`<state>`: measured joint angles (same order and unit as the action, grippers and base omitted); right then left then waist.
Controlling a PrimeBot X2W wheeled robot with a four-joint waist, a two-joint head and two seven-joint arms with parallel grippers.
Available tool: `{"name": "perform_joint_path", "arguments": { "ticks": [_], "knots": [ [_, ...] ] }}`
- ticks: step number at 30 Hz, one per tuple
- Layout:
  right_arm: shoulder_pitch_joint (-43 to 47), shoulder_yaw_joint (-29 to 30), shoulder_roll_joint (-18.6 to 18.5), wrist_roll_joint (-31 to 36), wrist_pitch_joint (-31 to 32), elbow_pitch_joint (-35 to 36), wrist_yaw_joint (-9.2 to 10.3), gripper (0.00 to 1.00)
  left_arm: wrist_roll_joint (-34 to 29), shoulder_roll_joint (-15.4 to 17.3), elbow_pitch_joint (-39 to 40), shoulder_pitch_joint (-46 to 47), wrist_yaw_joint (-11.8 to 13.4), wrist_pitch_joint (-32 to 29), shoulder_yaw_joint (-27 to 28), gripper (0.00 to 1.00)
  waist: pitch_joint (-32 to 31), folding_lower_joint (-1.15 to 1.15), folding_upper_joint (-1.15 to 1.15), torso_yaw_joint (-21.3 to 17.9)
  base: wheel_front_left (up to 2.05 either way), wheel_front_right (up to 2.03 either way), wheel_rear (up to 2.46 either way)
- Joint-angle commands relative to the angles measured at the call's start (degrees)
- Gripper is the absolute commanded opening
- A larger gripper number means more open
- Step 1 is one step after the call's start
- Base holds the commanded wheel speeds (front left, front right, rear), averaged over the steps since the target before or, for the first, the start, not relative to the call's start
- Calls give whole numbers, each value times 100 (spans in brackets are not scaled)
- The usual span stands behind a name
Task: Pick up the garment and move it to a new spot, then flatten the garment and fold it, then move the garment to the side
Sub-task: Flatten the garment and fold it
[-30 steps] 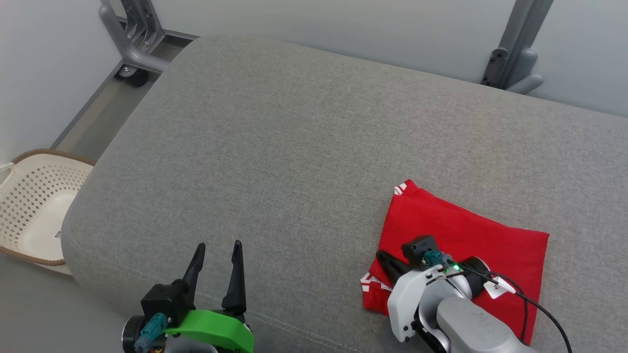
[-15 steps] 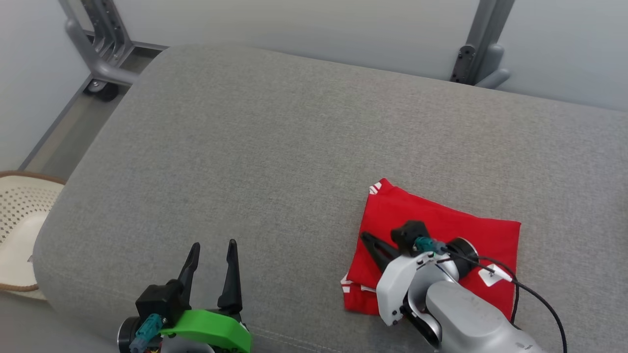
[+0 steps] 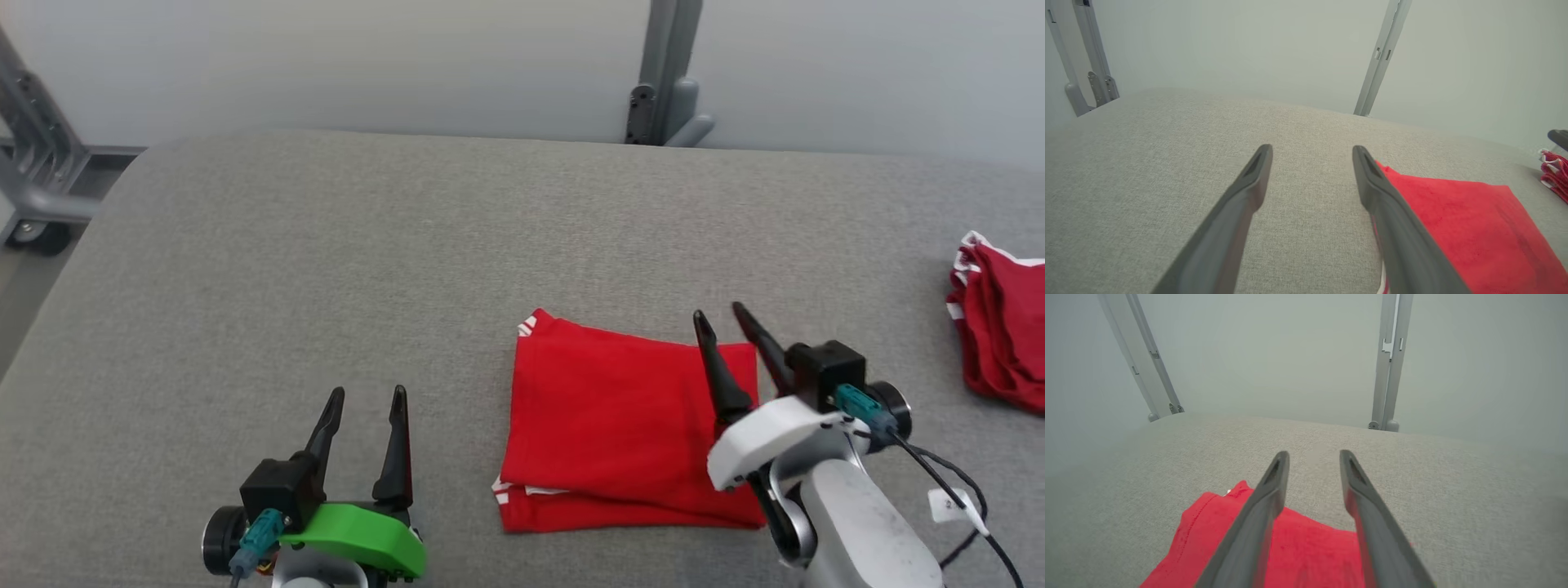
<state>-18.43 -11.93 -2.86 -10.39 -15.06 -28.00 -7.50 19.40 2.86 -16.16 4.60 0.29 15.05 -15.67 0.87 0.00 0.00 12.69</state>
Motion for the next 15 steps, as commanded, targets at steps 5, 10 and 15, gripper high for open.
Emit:
{"name": "perform_joint_path", "arguments": {
  "ticks": [5, 10, 15],
  "knots": [
    [608, 548, -10, 211, -13, 550, 4, 100, -86, 11, 23, 55, 30, 11, 40, 100, -151, 0, 0, -618, 0, 0, 0],
    [1069, 915, -8, 323, -13, 955, 4, 100, -141, 12, 11, -46, 34, 12, 111, 100, -175, 0, 0, -787, 0, 0, 0],
    [1419, 1088, -7, 281, -14, 1376, 3, 100, -136, 12, 86, -187, 83, 11, 250, 100, -203, 0, 0, -841, 0, 0, 0]
  ]
}}
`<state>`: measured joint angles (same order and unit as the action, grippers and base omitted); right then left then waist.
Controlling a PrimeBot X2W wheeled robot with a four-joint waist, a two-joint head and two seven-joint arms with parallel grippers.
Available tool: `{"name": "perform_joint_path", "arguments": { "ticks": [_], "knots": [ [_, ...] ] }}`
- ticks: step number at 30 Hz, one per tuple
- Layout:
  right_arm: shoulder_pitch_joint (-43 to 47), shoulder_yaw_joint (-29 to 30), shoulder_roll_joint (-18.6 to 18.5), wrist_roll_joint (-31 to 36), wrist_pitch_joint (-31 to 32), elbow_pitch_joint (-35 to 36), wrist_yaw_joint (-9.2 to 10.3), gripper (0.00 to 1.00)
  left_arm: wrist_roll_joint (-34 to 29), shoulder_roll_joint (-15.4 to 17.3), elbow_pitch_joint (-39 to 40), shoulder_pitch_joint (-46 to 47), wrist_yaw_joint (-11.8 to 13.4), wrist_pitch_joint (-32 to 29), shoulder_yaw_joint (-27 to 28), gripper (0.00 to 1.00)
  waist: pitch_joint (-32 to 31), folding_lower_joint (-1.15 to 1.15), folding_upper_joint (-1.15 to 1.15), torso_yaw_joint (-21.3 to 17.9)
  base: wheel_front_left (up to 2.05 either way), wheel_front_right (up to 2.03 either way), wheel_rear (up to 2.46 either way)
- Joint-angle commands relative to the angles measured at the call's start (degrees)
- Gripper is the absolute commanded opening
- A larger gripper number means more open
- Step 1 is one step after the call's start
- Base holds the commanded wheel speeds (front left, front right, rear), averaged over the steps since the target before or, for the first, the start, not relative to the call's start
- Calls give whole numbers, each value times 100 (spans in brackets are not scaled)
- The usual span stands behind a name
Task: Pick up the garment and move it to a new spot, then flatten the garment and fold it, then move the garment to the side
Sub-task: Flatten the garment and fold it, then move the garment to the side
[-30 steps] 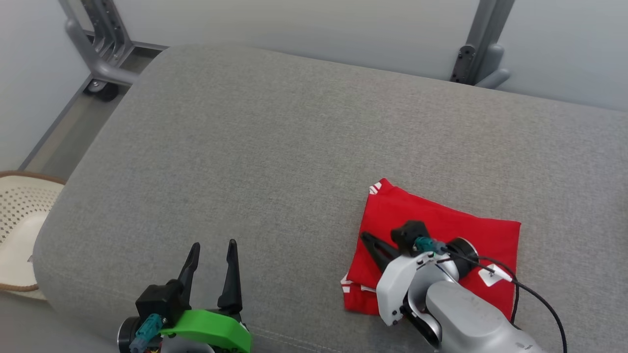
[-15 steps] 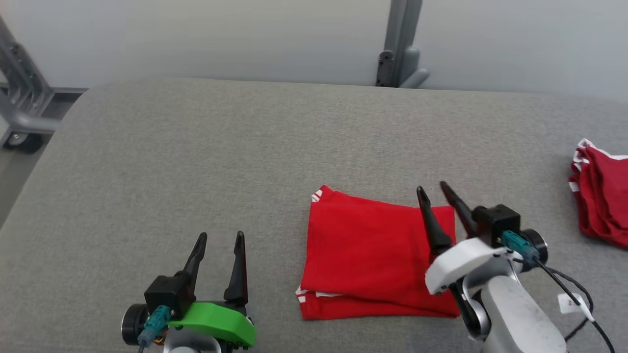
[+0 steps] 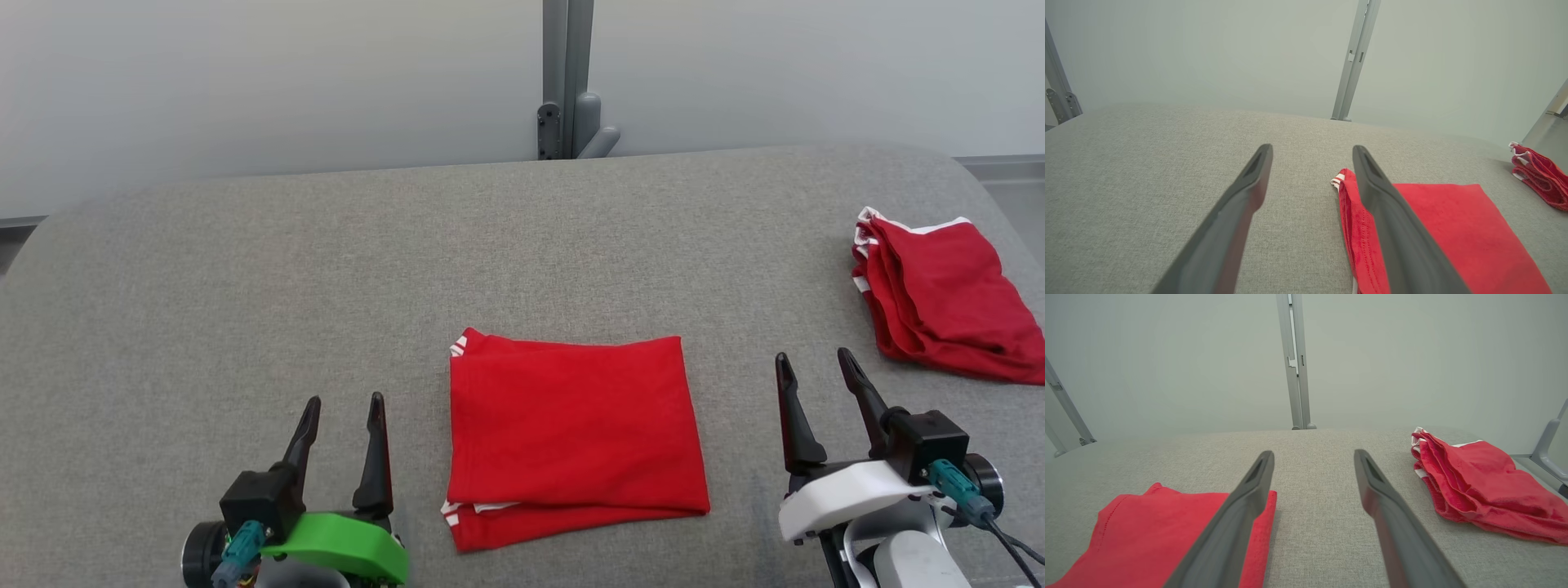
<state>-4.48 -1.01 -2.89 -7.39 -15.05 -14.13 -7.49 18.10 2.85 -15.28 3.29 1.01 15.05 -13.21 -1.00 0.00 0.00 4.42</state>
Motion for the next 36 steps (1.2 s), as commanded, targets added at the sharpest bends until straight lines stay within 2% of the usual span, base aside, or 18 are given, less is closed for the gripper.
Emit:
{"name": "perform_joint_path", "arguments": {
  "ticks": [1, 12, 29, 36],
  "knots": [
    [84, -1, -4, -42, -15, 83, 2, 100, -15, 13, 10, -105, 22, 12, 41, 100, -22, 0, 0, -21, 0, 0, 0],
    [600, -69, -7, -346, -16, 598, 3, 100, -204, 12, 87, -408, -19, 11, 314, 100, -130, 0, 0, 50, 0, 0, 0],
    [635, -76, -7, -249, -16, 481, 2, 100, -206, 13, 110, -445, -7, 12, 280, 100, -192, 0, 0, 91, 0, 0, 0],
    [522, -88, -6, -193, 201, 384, 2, 100, -197, 12, 107, -443, -6, 12, 264, 100, -170, 0, 0, 109, 0, 0, 0]
  ]
}}
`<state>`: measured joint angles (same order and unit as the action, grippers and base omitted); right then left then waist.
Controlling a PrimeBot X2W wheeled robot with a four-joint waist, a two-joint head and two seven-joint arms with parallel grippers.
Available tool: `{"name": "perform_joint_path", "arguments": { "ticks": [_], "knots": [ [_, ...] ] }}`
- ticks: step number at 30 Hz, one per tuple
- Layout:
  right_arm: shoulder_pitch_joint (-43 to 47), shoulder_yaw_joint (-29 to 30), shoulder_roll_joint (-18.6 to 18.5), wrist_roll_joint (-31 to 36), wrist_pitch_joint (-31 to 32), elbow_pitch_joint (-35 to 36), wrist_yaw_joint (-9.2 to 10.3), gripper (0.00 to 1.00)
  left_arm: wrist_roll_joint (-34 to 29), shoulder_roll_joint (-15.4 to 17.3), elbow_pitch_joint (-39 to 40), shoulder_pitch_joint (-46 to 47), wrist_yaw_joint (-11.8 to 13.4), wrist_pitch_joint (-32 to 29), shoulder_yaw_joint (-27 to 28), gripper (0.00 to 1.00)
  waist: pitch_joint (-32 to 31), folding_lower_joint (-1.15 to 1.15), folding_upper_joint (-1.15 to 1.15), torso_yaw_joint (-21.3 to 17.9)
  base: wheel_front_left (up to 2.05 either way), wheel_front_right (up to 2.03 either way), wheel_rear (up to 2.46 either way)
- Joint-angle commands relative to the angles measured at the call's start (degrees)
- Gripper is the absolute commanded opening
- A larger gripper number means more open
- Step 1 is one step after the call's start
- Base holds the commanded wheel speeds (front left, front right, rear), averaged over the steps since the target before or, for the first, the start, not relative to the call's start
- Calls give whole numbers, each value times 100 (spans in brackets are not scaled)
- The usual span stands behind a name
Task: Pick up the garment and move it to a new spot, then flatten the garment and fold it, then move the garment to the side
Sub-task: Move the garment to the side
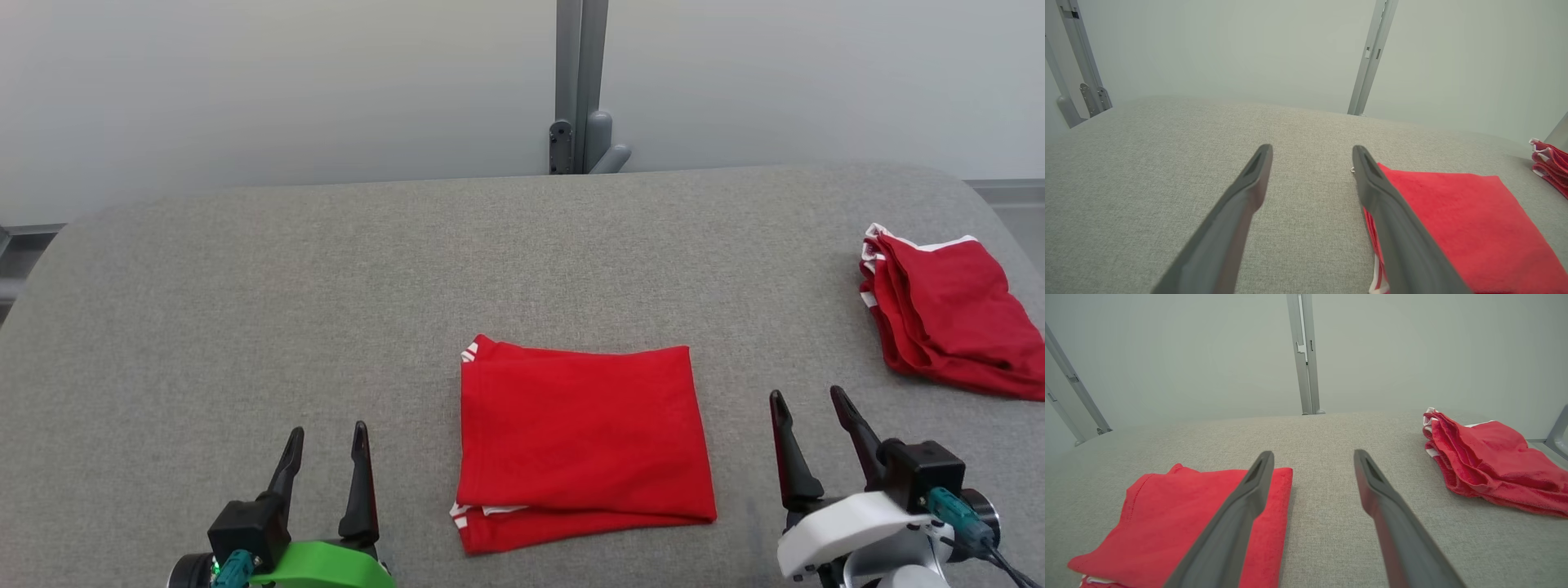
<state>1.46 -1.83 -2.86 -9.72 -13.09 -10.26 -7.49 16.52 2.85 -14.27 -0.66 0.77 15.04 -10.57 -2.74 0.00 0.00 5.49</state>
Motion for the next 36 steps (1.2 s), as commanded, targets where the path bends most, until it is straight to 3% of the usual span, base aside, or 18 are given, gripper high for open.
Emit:
{"name": "perform_joint_path", "arguments": {
  "ticks": [1, 6, 11, 18, 33, 34, 35, 36],
  "knots": [
    [-126, -20, -11, 77, 73, -7, 3, 100, -39, 13, 3, -45, 15, 12, -5, 100, 11, 0, 0, 6, 0, 0, 0],
    [-383, -142, -63, 141, 736, -180, 3, 100, -34, 12, 0, 9, 7, 13, -31, 100, 82, 0, 0, 73, 0, 0, 0],
    [-755, -322, -342, -104, 1362, -617, 2, 100, -34, 13, -21, 80, 7, 13, -69, 100, 187, 0, 0, 226, 0, 0, 0],
    [-1340, -742, -720, -1076, 2034, -1541, 2, 100, -94, 12, -35, 198, -13, 13, -77, 100, 444, 0, 0, 518, 0, 0, 0],
    [-2341, -1955, -1180, -3126, 2496, -2774, 1, 99, -95, 12, -43, 459, -27, 13, -56, 100, 937, 0, 0, 1039, 0, 0, 0],
    [-2363, -2041, -1208, -3216, 2507, -2787, 1, 67, -92, 12, -44, 460, -21, 13, -57, 100, 937, 0, 0, 1044, 0, 0, 0],
    [-2379, -2118, -1237, -3293, 2496, -2800, 1, 45, -89, 12, -44, 459, -16, 13, -54, 100, 933, 0, 0, 1044, 0, 0, 0],
    [-2397, -2189, -1263, -3368, 2475, -2817, 1, 34, -85, 12, -44, 453, -10, 13, -48, 100, 927, 0, 0, 1040, 0, 0, 0]
  ]
}}
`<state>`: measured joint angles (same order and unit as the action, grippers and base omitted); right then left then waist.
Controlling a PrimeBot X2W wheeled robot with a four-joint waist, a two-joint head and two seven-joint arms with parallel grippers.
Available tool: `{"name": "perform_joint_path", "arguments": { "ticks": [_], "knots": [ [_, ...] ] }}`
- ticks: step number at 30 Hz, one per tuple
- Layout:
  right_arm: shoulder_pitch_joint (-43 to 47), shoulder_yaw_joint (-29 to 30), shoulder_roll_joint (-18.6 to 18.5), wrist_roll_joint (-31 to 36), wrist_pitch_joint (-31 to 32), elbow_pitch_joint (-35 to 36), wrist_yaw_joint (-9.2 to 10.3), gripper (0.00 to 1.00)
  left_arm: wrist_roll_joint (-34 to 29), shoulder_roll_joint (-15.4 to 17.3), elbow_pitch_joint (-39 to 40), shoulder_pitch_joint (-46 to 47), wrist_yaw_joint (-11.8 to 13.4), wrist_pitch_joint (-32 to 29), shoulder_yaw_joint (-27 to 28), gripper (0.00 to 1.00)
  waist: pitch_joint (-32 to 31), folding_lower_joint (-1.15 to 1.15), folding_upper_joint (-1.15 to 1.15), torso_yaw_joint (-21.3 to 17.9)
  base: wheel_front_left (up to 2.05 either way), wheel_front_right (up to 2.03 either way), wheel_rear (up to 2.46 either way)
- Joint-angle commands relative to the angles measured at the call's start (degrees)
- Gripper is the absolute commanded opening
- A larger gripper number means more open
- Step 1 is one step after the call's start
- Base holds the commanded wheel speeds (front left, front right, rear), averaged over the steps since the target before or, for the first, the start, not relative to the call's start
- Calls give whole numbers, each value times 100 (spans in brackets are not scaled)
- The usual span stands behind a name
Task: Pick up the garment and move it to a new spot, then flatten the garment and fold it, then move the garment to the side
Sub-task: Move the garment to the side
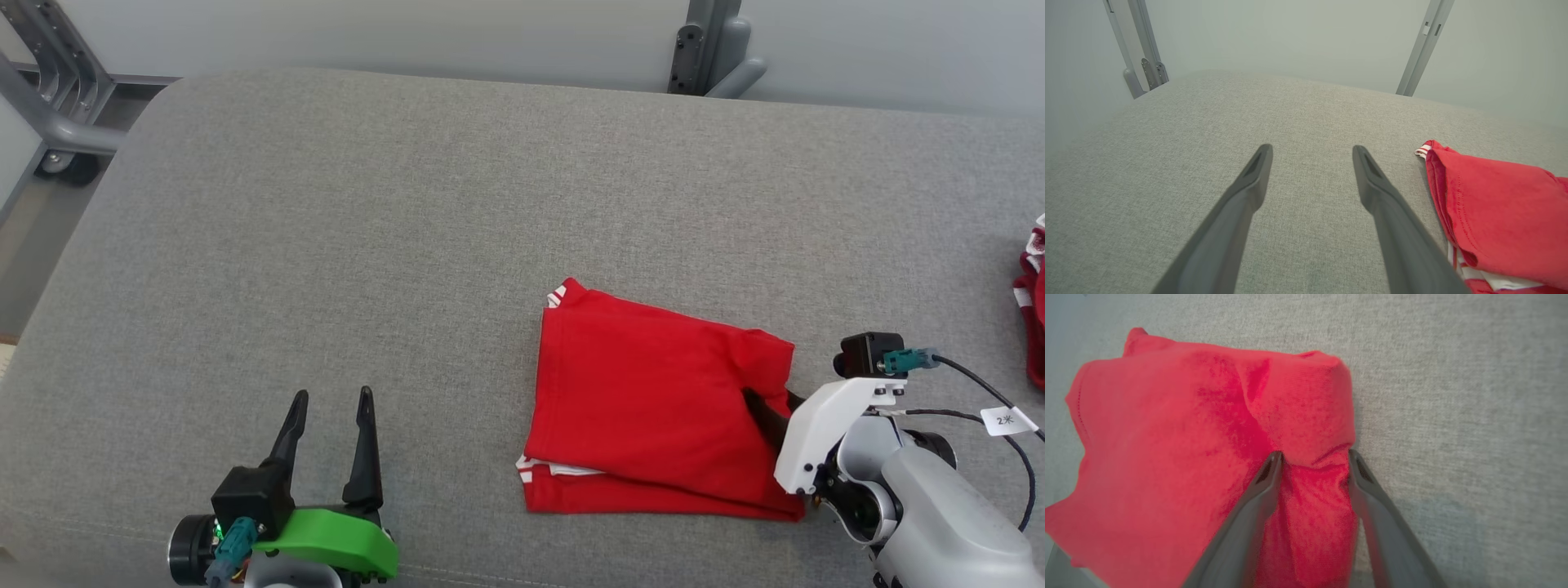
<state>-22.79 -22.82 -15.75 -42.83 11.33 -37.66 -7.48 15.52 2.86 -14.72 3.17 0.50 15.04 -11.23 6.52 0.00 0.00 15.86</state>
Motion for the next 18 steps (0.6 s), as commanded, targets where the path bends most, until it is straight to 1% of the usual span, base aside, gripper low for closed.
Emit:
{"name": "perform_joint_path", "arguments": {
  "ticks": [1, 2, 5, 10, 15, 18],
  "knots": [
    [3, -161, 4, -120, 10, -89, 0, 19, 21, 11, 4, 65, 27, 13, 24, 100, -5, 0, 0, -7, 0, 0, 0],
    [-30, -227, -22, -161, -25, -93, 1, 0, 29, 11, 8, 62, 34, 13, 26, 100, -13, 0, 0, -22, 0, 0, 0],
    [-105, -329, -104, -222, -142, -96, 1, 0, 40, 11, 19, 55, 35, 13, 33, 100, -35, 0, 0, -77, 0, 0, 0],
    [-271, -567, -271, -332, -362, -19, 1, 0, 30, 11, 39, -18, 36, 13, 17, 100, -114, 0, 0, -340, 0, 0, 0],
    [-359, -802, -576, -321, -384, 123, 4, 0, 42, 11, 47, -71, 14, 12, -35, 100, -205, 0, 0, -779, 0, 0, 0],
    [-410, -853, -763, -279, -381, 200, 4, 0, 60, 11, 57, -92, 14, 13, -66, 100, -251, 0, 0, -1139, 0, 0, 0]
  ]
}}
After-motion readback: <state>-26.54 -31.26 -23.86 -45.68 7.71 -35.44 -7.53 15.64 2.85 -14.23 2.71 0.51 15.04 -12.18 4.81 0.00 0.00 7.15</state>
